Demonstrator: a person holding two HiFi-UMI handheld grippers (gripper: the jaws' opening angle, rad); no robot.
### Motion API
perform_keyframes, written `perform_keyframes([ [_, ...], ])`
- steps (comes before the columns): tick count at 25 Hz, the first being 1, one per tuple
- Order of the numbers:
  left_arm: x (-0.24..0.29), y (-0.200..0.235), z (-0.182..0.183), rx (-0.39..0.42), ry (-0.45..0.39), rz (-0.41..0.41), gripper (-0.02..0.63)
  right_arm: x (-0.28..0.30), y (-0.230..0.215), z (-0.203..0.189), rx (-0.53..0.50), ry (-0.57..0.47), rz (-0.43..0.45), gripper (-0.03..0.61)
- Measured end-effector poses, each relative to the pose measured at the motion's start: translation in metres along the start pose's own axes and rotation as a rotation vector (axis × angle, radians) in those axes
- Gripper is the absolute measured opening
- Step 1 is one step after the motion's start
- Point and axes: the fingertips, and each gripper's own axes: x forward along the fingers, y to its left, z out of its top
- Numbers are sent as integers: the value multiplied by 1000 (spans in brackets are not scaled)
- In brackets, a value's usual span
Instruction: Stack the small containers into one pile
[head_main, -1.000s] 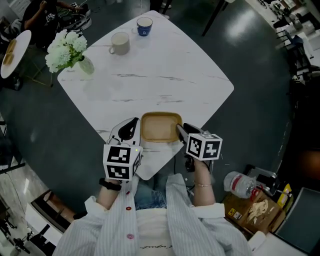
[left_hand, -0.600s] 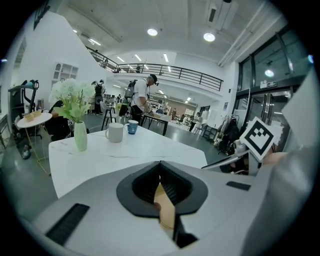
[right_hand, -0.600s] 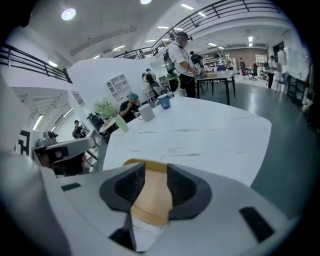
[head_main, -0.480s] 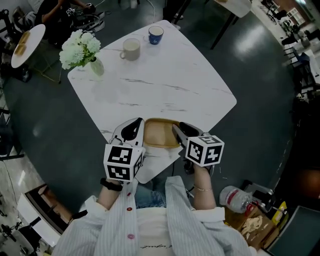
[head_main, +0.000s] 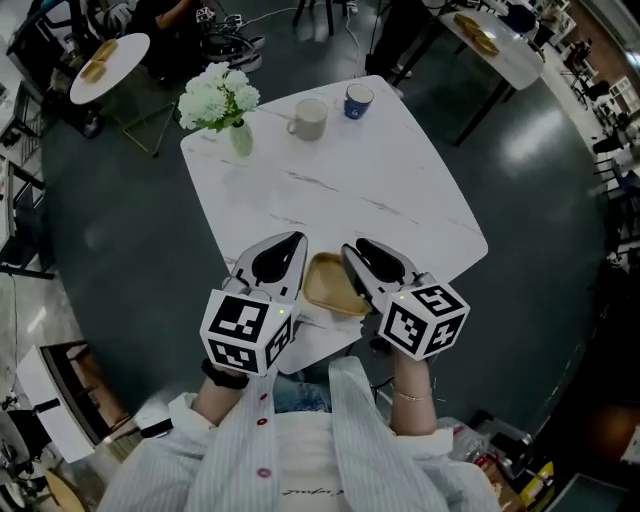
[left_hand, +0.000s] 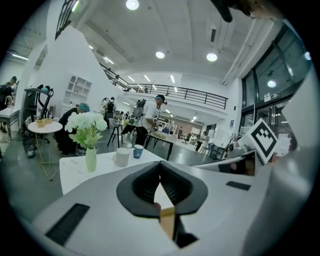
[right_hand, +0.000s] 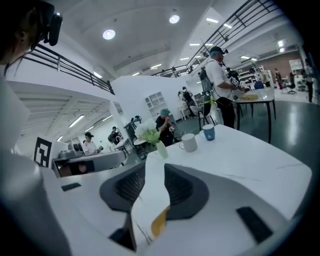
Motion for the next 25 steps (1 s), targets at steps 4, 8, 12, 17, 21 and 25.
perform_keyframes([
  [4,-14,-10,23,4,-60,-9,17,-6,30,24,-100,-53,69,115],
  [8,-24,-19,41,10,-109,-19,17,-13,55,43,-218,-110,107,84],
  [12,-30,-27,49,31,-136,-30,17,-21,73,55,-326,-155,127,70],
  [17,-38,-37,51,40,-149,-50,17,-30,85,60,-357,-195,141,31],
  [21,-42,-42,51,43,-157,-68,17,-30,88,57,-370,-213,128,18],
  [25,-44,-45,52,44,-164,-83,17,-29,88,55,-386,-203,128,11],
])
